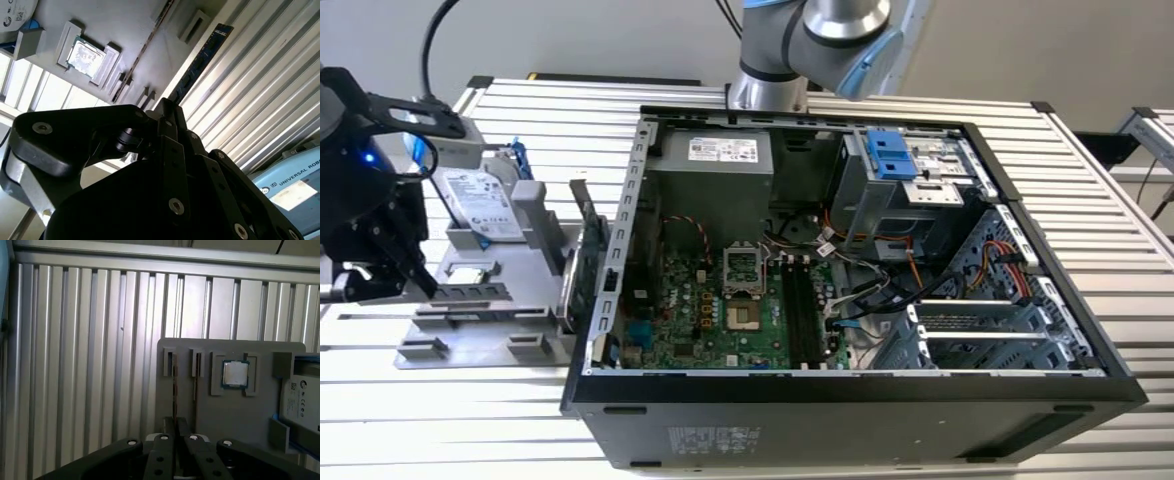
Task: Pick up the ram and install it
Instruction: 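Pick up the ram and move it above insertion slot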
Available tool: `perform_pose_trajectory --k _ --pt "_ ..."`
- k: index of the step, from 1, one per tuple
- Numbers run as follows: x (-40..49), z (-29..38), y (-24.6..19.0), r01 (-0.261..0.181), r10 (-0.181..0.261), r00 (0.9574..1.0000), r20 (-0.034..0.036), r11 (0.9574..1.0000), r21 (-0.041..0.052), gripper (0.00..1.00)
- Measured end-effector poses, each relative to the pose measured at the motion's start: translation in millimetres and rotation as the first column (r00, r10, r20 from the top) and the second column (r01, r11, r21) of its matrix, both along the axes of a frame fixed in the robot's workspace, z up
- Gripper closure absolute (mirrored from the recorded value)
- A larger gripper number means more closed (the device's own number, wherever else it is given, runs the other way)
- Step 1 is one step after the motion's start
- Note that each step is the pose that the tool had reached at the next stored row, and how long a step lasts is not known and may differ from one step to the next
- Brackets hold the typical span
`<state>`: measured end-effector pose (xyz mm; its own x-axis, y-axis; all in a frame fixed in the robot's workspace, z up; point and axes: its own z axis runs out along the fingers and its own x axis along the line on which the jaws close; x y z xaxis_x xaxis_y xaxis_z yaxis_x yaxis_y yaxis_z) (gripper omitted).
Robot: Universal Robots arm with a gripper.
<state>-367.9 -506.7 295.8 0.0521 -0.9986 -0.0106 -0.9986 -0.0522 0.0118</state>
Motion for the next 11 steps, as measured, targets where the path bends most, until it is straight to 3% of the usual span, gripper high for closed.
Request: perform_pose_trajectory --k 11 --pt "0.0 10.7 0.0 0.000 0.000 1.0000 0.0000 1.0000 -0.0001 1.00"
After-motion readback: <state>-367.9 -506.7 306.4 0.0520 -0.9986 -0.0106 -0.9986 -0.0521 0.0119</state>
